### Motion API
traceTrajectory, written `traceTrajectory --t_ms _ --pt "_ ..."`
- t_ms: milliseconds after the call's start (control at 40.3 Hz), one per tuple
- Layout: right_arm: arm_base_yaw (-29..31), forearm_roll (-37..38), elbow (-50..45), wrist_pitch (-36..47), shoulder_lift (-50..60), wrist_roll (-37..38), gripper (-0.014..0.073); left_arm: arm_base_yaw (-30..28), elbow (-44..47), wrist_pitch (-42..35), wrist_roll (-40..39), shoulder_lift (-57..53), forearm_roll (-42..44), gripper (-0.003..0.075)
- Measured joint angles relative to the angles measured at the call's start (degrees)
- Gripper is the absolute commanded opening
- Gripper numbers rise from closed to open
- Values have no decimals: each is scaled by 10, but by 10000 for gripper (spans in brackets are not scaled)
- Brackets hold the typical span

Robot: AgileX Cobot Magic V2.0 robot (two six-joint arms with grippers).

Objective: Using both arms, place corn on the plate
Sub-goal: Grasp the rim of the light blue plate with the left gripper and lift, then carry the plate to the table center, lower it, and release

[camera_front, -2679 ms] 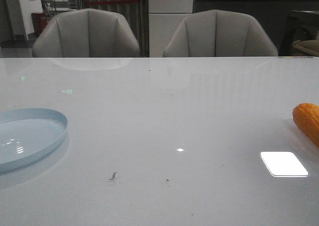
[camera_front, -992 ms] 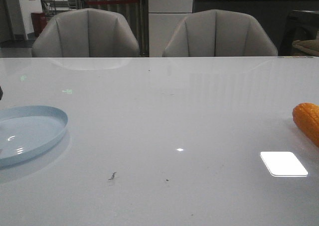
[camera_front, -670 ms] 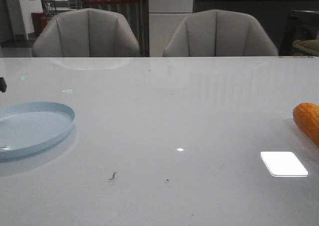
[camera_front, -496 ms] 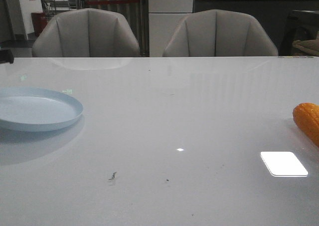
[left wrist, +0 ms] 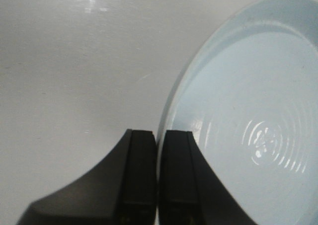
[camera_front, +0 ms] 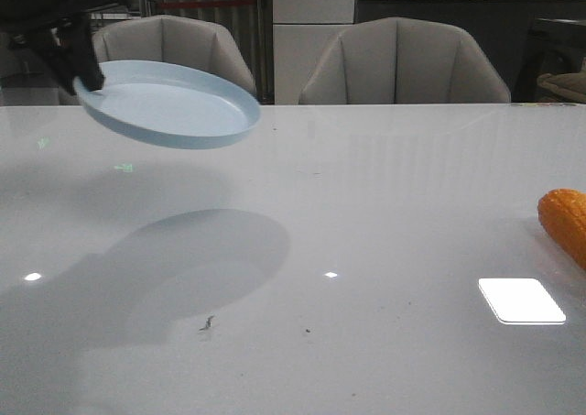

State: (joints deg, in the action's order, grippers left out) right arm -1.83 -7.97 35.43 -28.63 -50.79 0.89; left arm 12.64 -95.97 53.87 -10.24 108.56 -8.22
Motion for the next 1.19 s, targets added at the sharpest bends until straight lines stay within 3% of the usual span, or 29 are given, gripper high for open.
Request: traceTrajectory --t_ms 273,546,670,843,1042,1191 --pt "0 0 0 0 0 0 580 96 0 20 2 50 -4 94" --pt "0 0 0 0 0 0 580 145 0 31 40 99 -4 97" --pt "0 0 0 -1 0 0 580 157 0 31 66 114 -4 163" --pt "0 0 0 -7 0 0 580 167 0 23 71 126 -4 342" --pt "0 0 0 -8 0 0 580 167 -12 16 71 126 21 353" --pt "0 0 0 -9 0 0 580 167 -62 66 71 126 67 353"
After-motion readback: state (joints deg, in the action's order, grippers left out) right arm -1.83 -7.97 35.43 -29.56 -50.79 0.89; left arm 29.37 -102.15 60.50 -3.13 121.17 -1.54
